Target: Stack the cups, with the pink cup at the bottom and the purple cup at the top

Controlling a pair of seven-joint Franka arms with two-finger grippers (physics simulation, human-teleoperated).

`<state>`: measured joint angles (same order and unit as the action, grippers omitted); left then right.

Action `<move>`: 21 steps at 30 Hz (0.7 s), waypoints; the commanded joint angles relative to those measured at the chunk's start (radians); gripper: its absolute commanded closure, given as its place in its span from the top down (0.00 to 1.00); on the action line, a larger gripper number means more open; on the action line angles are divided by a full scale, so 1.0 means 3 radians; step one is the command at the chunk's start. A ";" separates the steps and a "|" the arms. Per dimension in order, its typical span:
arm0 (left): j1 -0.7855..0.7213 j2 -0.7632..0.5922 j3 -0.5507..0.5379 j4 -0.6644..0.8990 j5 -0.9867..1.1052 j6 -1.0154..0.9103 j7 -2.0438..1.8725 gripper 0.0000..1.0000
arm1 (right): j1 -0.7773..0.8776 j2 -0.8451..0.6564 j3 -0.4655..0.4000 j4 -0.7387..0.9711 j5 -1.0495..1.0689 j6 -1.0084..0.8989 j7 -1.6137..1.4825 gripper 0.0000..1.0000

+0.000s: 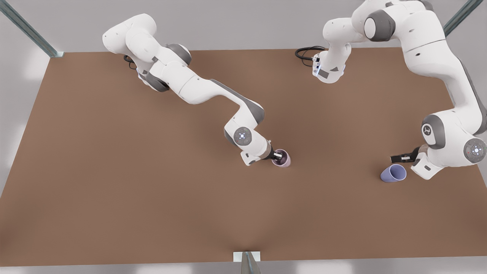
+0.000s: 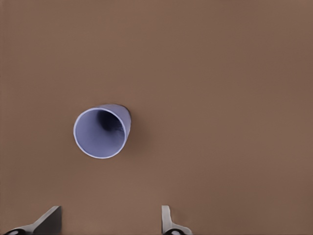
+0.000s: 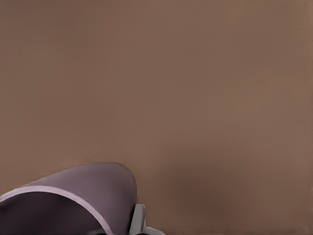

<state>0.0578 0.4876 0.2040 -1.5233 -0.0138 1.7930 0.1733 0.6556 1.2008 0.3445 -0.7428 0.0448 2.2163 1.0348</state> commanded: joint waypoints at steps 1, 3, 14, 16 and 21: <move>0.0109 0.0077 0.0000 -0.0046 0.0056 0.0860 0.1186 1.00 | 0.0013 -0.0009 -0.0008 0.0001 -0.0098 -0.0219 0.0258 0.21; 0.0201 0.0210 0.0000 -0.0041 0.0051 0.1074 0.1299 1.00 | 0.0013 -0.0009 0.0002 0.0001 -0.0170 -0.0321 0.0248 0.21; 0.0370 0.0619 0.0000 -0.0179 -0.0005 0.1417 0.1273 1.00 | 0.0197 0.0006 -0.0090 -0.0060 -0.0236 -0.0260 0.0207 0.95; 0.0365 0.0650 0.0000 -0.0194 -0.0046 0.1417 0.1273 1.00 | 0.0202 0.0006 -0.0095 -0.0060 -0.0236 -0.0239 0.0217 0.95; 0.0365 0.0650 -0.0036 -0.0317 -0.0184 0.1320 0.1263 0.53 | 0.0197 -0.0070 -0.0095 -0.0060 -0.0236 -0.0377 0.0217 0.97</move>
<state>0.1673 0.6834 0.1932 -1.6166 -0.0438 2.1864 0.4355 0.7142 1.1813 0.3162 -0.7615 -0.0258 2.1254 1.0782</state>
